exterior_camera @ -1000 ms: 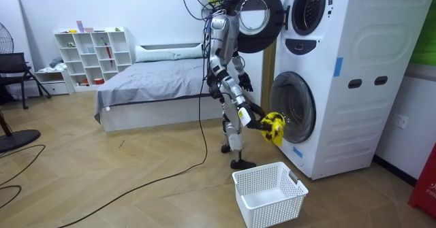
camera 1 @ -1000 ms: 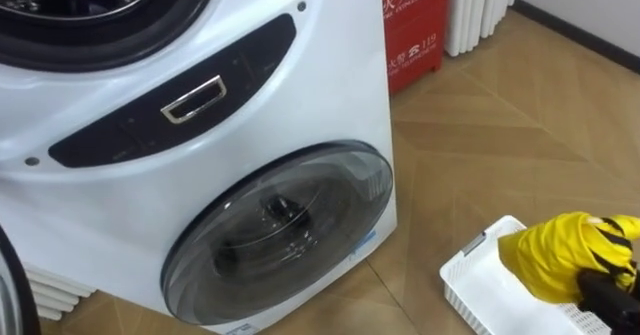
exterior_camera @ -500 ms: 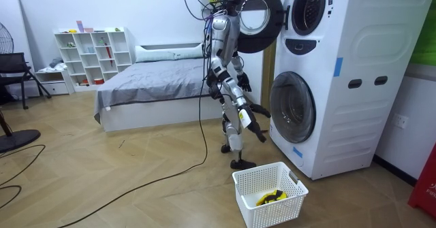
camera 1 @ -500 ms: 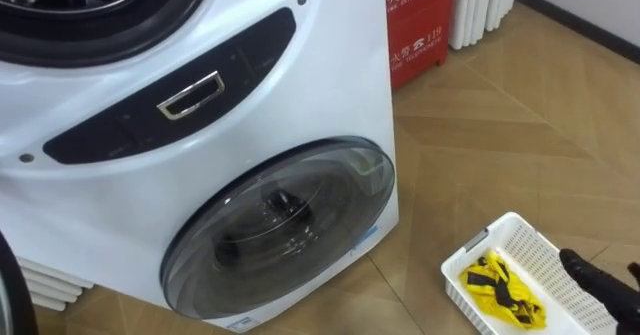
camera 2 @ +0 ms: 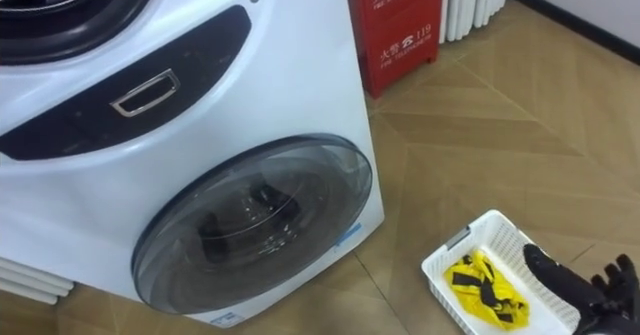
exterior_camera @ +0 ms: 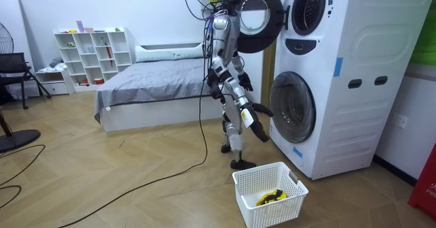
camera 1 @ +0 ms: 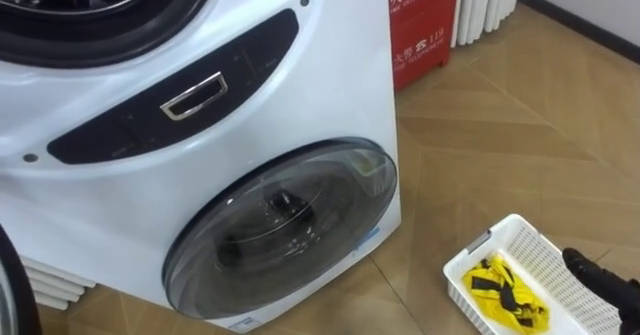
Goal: Pick clothes from washing machine
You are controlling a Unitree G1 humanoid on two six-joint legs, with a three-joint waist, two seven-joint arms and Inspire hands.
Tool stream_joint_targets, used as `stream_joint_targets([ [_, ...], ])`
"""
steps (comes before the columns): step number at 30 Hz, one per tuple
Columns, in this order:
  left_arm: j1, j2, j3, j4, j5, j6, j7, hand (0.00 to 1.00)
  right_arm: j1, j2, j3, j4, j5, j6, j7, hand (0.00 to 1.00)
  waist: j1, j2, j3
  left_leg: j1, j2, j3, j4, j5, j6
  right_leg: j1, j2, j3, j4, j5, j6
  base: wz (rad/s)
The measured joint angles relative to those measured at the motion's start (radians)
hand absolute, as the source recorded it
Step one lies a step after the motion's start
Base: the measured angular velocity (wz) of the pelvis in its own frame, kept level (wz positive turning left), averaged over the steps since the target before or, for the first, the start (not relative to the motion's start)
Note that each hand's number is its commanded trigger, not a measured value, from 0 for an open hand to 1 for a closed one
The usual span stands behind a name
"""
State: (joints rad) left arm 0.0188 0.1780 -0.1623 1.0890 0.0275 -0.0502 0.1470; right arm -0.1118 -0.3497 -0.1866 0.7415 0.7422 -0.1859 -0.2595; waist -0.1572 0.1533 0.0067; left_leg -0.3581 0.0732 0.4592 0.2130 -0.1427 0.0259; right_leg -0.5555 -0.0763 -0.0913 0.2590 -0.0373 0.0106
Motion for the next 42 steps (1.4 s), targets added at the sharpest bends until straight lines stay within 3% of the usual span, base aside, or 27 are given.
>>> stream_joint_targets([
  [6, 0.021, -0.001, -0.008, -0.002, 0.003, -0.002, 0.0, 0.0, 0.053, 0.008, 0.044, 0.044, 0.018, 0.0, 0.037, 0.0, -0.001, -0.001, 0.0004, 0.068, 0.001, -0.054, -0.014, 0.003, -0.005, 0.098, 0.0, -0.049, -0.023, 0.0, 0.0, 0.12],
  [7, 0.033, -0.001, -0.008, -0.005, 0.004, -0.003, 0.0, 0.0, 0.061, 0.016, 0.049, 0.075, 0.018, 0.0, 0.052, 0.0, -0.001, -0.007, 0.004, 0.09, 0.001, -0.068, -0.016, 0.005, -0.009, 0.123, 0.002, -0.05, -0.021, 0.0, 0.0, 0.22],
  [12, 0.103, -0.006, -0.007, -0.048, 0.003, -0.024, 0.022, 0.0, 0.152, 0.072, 0.059, 0.127, 0.063, 0.002, 0.075, 0.0, 0.005, -0.007, 0.0013, 0.173, -0.001, -0.138, -0.02, 0.017, -0.028, 0.232, 0.017, -0.064, -0.016, 0.003, -0.008, 0.3],
  [14, 0.118, -0.02, 0.004, -0.048, 0.005, -0.025, 0.04, 0.0, 0.157, 0.103, 0.089, 0.208, 0.066, 0.013, 0.099, 0.0, 0.023, -0.024, -0.0027, 0.225, -0.01, -0.168, -0.035, 0.024, -0.038, 0.287, 0.02, -0.078, -0.016, -0.002, -0.039, 0.29],
  [16, 0.118, -0.03, 0.006, -0.047, 0.006, -0.028, 0.046, 0.0, 0.157, 0.125, 0.089, 0.254, 0.065, 0.032, 0.122, 0.0, 0.034, -0.039, -0.0069, 0.245, -0.017, -0.211, -0.041, 0.024, -0.039, 0.32, 0.017, -0.105, -0.018, -0.017, -0.05, 0.42],
  [20, 0.128, -0.034, 0.031, -0.047, 0.011, -0.034, 0.061, 0.0, 0.153, 0.153, 0.087, 0.311, 0.046, 0.059, 0.152, 0.0, 0.062, -0.09, -0.0164, 0.275, -0.017, -0.274, -0.054, 0.03, -0.047, 0.385, 0.019, -0.166, -0.042, -0.034, -0.043, 0.43],
  [23, 0.149, -0.035, 0.077, -0.046, 0.005, -0.029, 0.07, 0.0, 0.157, 0.156, 0.086, 0.326, 0.016, 0.079, 0.175, 0.0, 0.081, -0.118, -0.0121, 0.305, -0.016, -0.305, -0.063, 0.028, -0.053, 0.44, 0.025, -0.195, -0.075, -0.038, -0.041, 0.29],
  [27, 0.178, -0.035, 0.095, -0.046, 0.006, -0.029, 0.08, 0.0, 0.167, 0.165, 0.087, 0.35, 0.016, 0.082, 0.193, 0.0, 0.104, -0.137, -0.011, 0.334, -0.018, -0.326, -0.065, 0.019, -0.054, 0.488, 0.027, -0.22, -0.092, -0.047, -0.031, 0.23],
  [29, 0.203, -0.036, 0.147, -0.045, 0.011, -0.033, 0.08, 0.0, 0.178, 0.173, 0.087, 0.351, 0.001, 0.083, 0.216, 0.0, 0.132, -0.144, -0.0097, 0.354, -0.019, -0.328, -0.065, 0.006, -0.054, 0.507, 0.028, -0.219, -0.092, -0.055, -0.027, 0.0],
  [34, 0.23, -0.032, 0.239, 0.0, 0.011, -0.04, 0.081, 0.0, 0.168, 0.182, 0.089, 0.395, -0.033, 0.088, 0.285, 0.0, 0.15, -0.155, -0.0078, 0.406, -0.019, -0.331, -0.068, -0.009, -0.05, 0.558, 0.026, -0.223, -0.091, -0.077, -0.018, 0.02],
  [42, 0.223, -0.029, 0.253, 0.032, 0.052, -0.032, 0.081, 0.0, 0.173, 0.187, 0.207, 0.433, -0.112, 0.105, 0.347, 0.0, 0.175, -0.18, -0.003, 0.421, -0.023, -0.361, -0.06, -0.024, -0.048, 0.596, 0.024, -0.242, -0.091, -0.084, -0.019, 0.12],
])
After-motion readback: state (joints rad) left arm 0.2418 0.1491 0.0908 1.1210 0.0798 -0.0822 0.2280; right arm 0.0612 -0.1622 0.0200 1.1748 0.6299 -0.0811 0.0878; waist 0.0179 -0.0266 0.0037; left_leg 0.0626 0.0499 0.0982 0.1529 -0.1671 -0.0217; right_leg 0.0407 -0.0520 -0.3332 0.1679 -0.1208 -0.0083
